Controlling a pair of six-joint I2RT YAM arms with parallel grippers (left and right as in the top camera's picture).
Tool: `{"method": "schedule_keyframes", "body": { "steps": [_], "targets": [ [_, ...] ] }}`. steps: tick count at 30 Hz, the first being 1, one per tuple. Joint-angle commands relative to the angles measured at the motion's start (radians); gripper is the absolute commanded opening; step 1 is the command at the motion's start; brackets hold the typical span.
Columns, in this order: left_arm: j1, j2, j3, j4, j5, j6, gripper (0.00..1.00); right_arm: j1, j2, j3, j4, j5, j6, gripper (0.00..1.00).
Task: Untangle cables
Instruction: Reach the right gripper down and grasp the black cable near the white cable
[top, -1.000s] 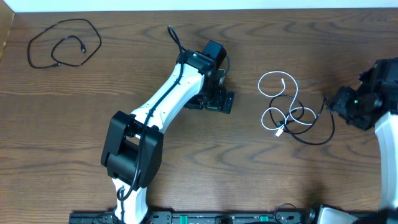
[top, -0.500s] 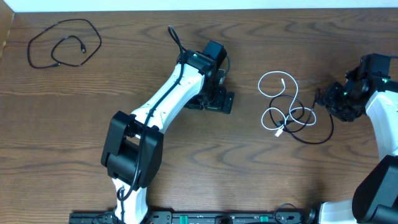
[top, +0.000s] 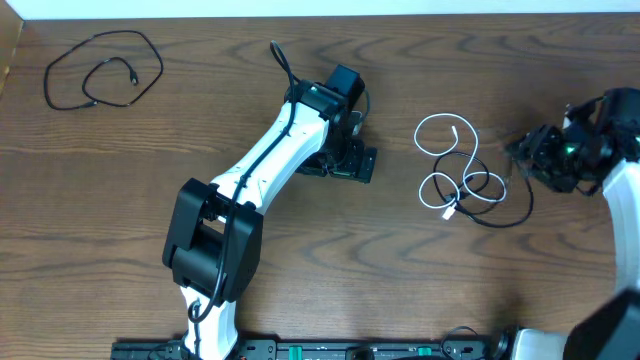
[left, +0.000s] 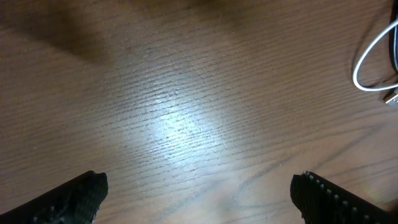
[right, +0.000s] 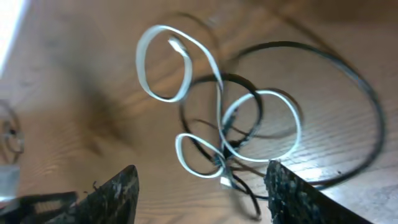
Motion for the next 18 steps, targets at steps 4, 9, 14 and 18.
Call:
{"method": "schedule_keyframes", "body": {
  "steps": [4, 9, 14, 18],
  "targets": [
    [-0.003, 0.005, -0.006, 0.021, -0.01, 0.005, 0.99, 0.024, -0.078, 0.004, 0.008, -0.018, -0.023, 0.66],
    [-0.003, 0.005, -0.006, 0.024, -0.01, 0.005, 0.99, 0.067, -0.048, 0.003, -0.039, 0.204, -0.005, 0.63],
    [-0.003, 0.005, -0.006, 0.024, -0.01, 0.005, 0.99, 0.078, 0.013, 0.003, -0.038, 0.256, 0.016, 0.52],
    [-0.003, 0.005, -0.006, 0.024, -0.01, 0.005, 0.99, 0.078, 0.078, 0.003, -0.03, 0.254, 0.016, 0.47]
  ]
}}
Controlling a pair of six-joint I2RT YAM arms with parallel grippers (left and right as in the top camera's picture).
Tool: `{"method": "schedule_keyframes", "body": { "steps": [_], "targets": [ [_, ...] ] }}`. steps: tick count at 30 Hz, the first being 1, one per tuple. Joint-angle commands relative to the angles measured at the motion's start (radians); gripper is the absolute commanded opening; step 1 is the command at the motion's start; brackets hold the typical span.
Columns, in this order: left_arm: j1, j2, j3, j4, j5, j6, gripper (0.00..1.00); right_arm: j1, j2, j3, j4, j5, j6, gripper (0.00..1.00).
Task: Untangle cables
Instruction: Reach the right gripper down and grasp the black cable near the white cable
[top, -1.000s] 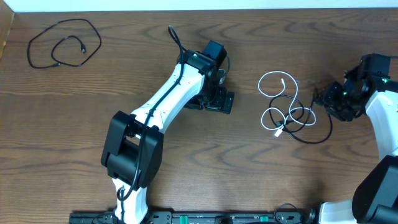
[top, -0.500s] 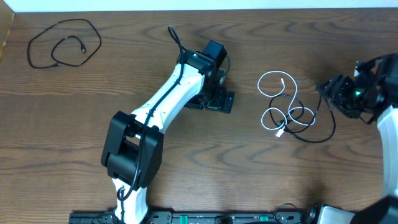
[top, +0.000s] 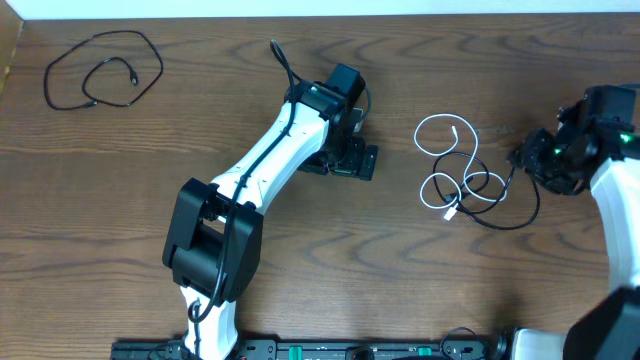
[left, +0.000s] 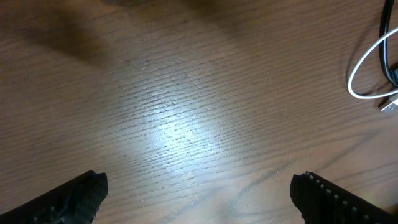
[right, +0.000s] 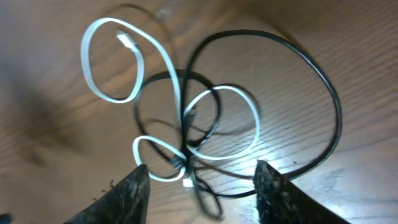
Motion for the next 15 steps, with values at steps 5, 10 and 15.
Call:
{"method": "schedule_keyframes", "body": {
  "steps": [5, 10, 15],
  "targets": [
    [-0.003, 0.005, -0.006, -0.003, -0.01, 0.005, 0.99, 0.006, 0.074, 0.003, 0.024, 0.028, 0.01, 0.36],
    [-0.003, 0.005, -0.006, -0.003, -0.01, 0.005, 0.99, 0.006, 0.068, 0.003, 0.053, 0.013, 0.01, 0.29],
    [-0.003, 0.005, -0.006, -0.003, -0.01, 0.005, 0.99, 0.006, 0.068, 0.003, 0.056, -0.001, 0.01, 0.16]
  ]
}}
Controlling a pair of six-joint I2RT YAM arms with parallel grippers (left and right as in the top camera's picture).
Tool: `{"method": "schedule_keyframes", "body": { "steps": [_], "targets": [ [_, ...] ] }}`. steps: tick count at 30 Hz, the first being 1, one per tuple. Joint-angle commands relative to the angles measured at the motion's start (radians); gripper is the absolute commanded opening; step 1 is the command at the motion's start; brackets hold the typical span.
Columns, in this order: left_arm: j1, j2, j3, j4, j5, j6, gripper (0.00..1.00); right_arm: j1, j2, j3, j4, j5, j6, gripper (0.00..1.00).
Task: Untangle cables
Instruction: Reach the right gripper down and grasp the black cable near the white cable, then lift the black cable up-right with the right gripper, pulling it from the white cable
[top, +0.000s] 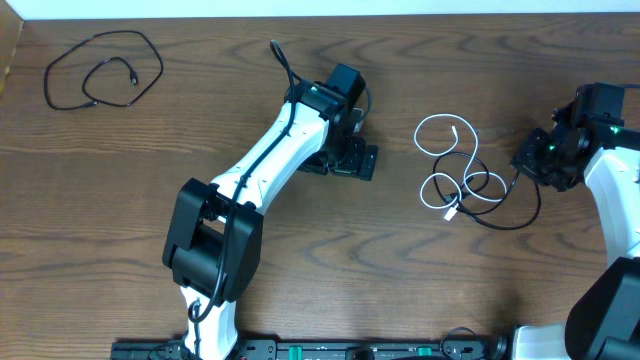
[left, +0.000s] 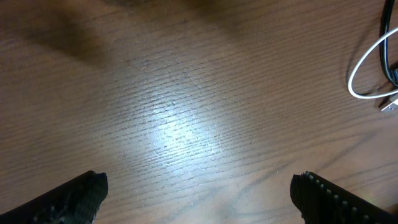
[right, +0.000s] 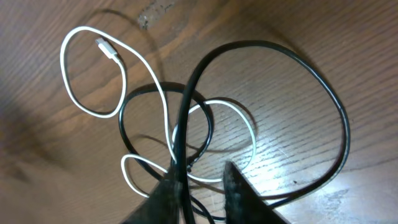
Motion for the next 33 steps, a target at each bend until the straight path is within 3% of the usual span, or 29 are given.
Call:
{"method": "schedule_keyframes", "body": {
  "steps": [1, 5, 13, 21, 33],
  "targets": [
    [-0.003, 0.005, -0.006, -0.003, -0.01, 0.005, 0.99, 0.006, -0.007, 0.003, 0.002, -0.011, 0.0, 0.16],
    [-0.003, 0.005, -0.006, -0.003, -0.01, 0.005, 0.99, 0.006, -0.007, 0.004, 0.002, -0.012, 0.0, 0.01],
    [-0.003, 0.005, -0.006, -0.003, -0.01, 0.005, 0.99, 0.003, -0.078, 0.031, 0.001, -0.168, -0.001, 0.01],
    [-0.003, 0.005, -0.006, -0.002, -0.01, 0.005, 0.99, 0.003, -0.297, 0.127, 0.034, -0.327, -0.031, 0.01],
    [-0.003, 0.005, -0.006, 0.025, -0.006, -0.066, 0.99, 0.004, -0.653, 0.136, 0.382, -0.573, -0.03, 0.01]
  ]
}}
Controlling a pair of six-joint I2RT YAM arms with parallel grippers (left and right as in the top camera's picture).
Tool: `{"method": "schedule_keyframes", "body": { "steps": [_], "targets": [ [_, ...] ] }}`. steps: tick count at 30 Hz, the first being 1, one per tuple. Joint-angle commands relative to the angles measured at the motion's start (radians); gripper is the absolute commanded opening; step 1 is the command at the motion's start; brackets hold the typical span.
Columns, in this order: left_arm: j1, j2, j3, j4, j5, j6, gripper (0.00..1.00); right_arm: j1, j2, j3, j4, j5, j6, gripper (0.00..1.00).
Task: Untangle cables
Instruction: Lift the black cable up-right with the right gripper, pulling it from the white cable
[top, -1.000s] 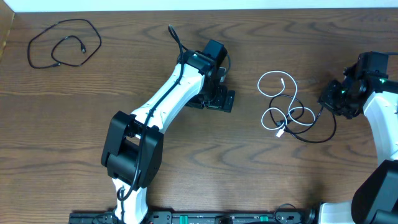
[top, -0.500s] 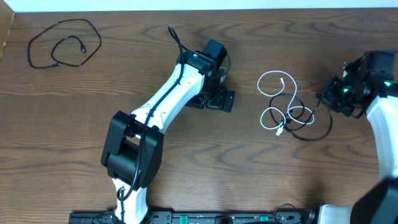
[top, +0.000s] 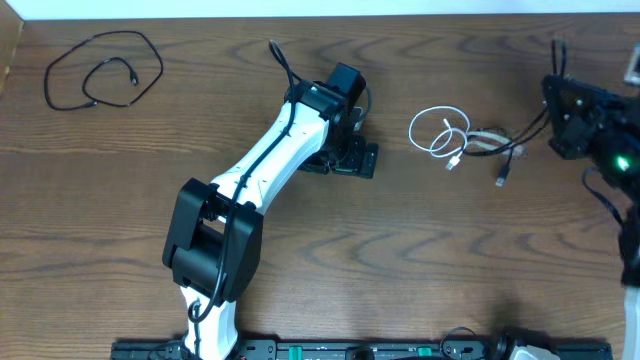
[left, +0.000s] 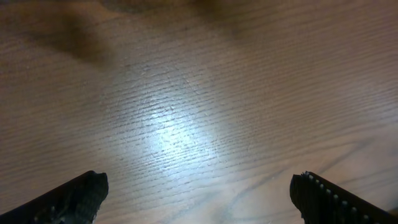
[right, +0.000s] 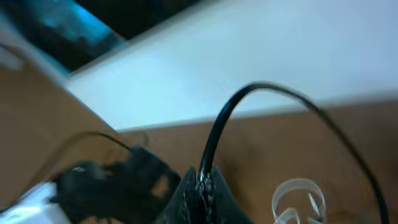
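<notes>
My right gripper (top: 556, 108) is at the far right of the table, shut on the black cable (right: 261, 87), which arcs up out of the shut jaws. In the overhead view the black cable (top: 524, 133) runs from that gripper down-left to the bunched white cable (top: 437, 133); a black plug end (top: 500, 179) lies free on the wood. The white cable (right: 298, 193) shows low in the right wrist view. My left gripper (top: 345, 158) rests at mid-table, and in its own view the left gripper (left: 199, 193) is open over bare wood.
A second black cable (top: 100, 68) lies coiled at the back left corner. The left arm (top: 270, 165) stretches diagonally across the middle of the wooden table (top: 480, 260). A white wall edge (top: 300, 8) runs along the back.
My right gripper, shut on the black cable, now sits farther back and higher. The tangle has shifted back and drawn tight, and the white loop has left the left wrist view.
My right gripper was open over the right side of the loose black and white tangle. Its jaws then stood narrower around the black cable, then shut on it. Now the cable is pulled taut and the white one is bunched. The left arm stayed still.
</notes>
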Motion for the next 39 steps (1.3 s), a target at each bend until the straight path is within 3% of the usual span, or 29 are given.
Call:
{"method": "schedule_keyframes", "body": {
  "steps": [1, 5, 10, 12, 14, 19, 22, 23, 24, 25, 28, 30, 33, 37, 39],
  "targets": [
    [-0.003, 0.005, -0.006, 0.01, -0.006, -0.031, 0.99, 0.005, -0.068, 0.013, 0.09, -0.106, -0.012, 0.01],
    [-0.003, 0.005, -0.006, 0.011, -0.006, -0.031, 0.99, 0.005, -0.114, 0.013, 0.284, -0.118, 0.002, 0.01],
    [-0.003, 0.005, -0.006, 0.01, -0.006, -0.031, 0.99, 0.005, -0.126, 0.013, 0.591, -0.132, 0.117, 0.01],
    [-0.003, 0.005, -0.006, 0.011, -0.003, -0.035, 0.99, 0.005, -0.126, 0.012, 0.634, -0.153, 0.119, 0.01],
    [-0.003, 0.005, -0.006, 0.011, -0.002, -0.052, 0.99, 0.005, -0.121, 0.01, 0.592, -0.185, 0.119, 0.01],
    [-0.003, 0.005, -0.006, 0.012, -0.003, -0.095, 0.99, 0.004, -0.064, -0.002, 0.297, -0.142, 0.08, 0.01],
    [-0.003, 0.005, -0.006, 0.014, -0.003, -0.127, 0.99, 0.004, -0.02, -0.003, 0.199, -0.066, 0.38, 0.01],
    [-0.003, 0.005, -0.006, 0.013, -0.003, -0.129, 0.99, 0.004, -0.003, -0.002, 0.255, -0.098, 0.523, 0.01],
    [-0.003, 0.005, -0.006, 0.01, -0.003, -0.129, 0.99, 0.004, 0.006, -0.002, 0.316, -0.129, 0.579, 0.01],
    [-0.003, 0.005, -0.006, -0.002, -0.003, -0.129, 0.99, 0.004, 0.025, -0.002, 0.551, -0.215, 0.664, 0.01],
    [-0.003, 0.005, -0.006, -0.019, -0.003, -0.129, 0.99, 0.004, 0.048, -0.002, 0.98, -0.317, 0.664, 0.01],
    [-0.003, 0.005, -0.006, -0.02, -0.003, -0.129, 0.99, 0.004, 0.053, -0.002, 1.093, -0.371, 0.546, 0.01],
    [-0.003, 0.005, -0.006, -0.02, -0.003, -0.133, 0.99, 0.005, 0.053, -0.002, 0.847, -0.36, 0.522, 0.01],
    [-0.003, 0.005, -0.006, -0.014, -0.003, -0.172, 0.99, 0.004, 0.064, -0.002, 0.259, -0.172, 0.584, 0.01],
    [-0.003, 0.005, -0.006, -0.013, -0.003, -0.182, 0.99, 0.003, 0.077, -0.002, 0.233, -0.179, 0.683, 0.01]
  ]
}}
